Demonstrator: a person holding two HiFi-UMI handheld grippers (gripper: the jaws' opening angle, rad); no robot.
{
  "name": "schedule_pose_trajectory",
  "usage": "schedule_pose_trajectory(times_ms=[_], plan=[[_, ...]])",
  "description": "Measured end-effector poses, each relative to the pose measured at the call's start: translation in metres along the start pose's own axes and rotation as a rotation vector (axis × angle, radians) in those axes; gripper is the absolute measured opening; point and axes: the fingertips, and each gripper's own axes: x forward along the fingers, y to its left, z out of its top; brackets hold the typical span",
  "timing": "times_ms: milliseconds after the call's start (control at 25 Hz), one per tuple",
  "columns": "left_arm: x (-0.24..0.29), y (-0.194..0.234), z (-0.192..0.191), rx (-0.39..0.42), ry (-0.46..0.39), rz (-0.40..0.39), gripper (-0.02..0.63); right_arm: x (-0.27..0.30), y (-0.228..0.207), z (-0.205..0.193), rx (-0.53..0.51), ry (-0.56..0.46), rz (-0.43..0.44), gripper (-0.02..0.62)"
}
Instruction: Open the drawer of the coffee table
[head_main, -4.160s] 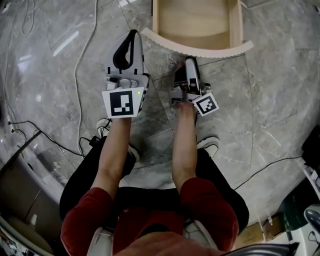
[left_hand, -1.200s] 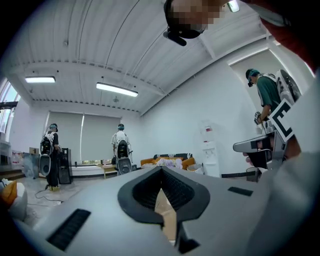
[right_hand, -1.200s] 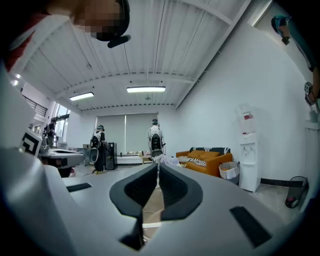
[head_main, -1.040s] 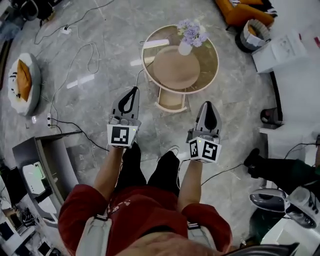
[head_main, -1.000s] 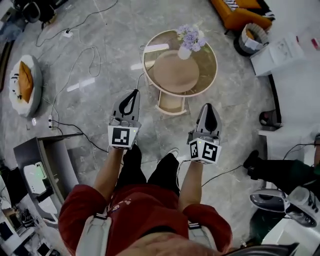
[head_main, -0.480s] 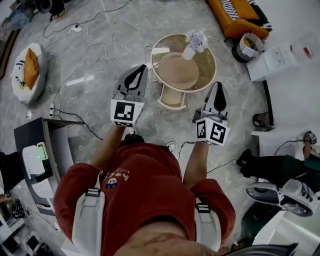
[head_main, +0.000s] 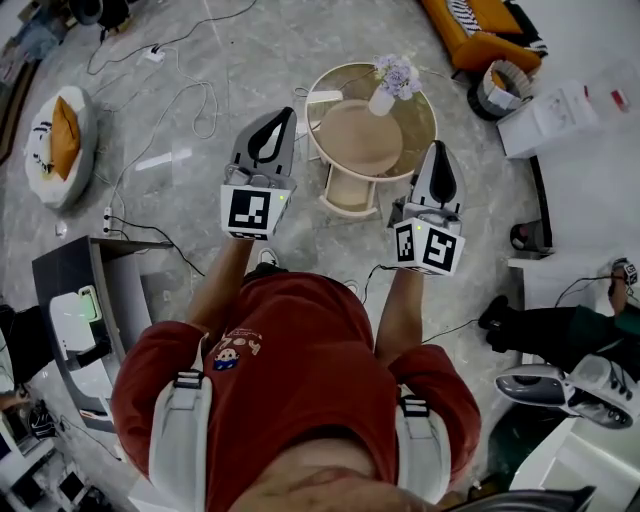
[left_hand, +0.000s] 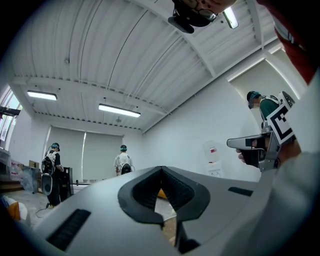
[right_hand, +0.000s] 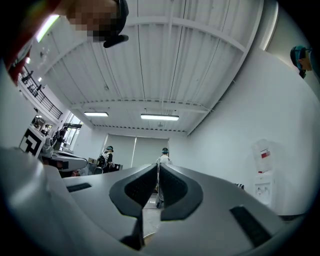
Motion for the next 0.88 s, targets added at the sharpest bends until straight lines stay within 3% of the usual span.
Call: schedule_pose_trajectory(times_ms=[600, 880], plan=[[0.017, -0.015, -0.01, 0.009, 0.017, -0.012, 0.014, 0.02, 0.004, -0.004, -0.043, 0.01, 0.099, 0.028], [0.017, -0.013, -0.01, 0.018, 0.017, 0.003, 0.014, 0.024, 0.005, -0.007, -0.046, 0.013, 0.107, 0.028]])
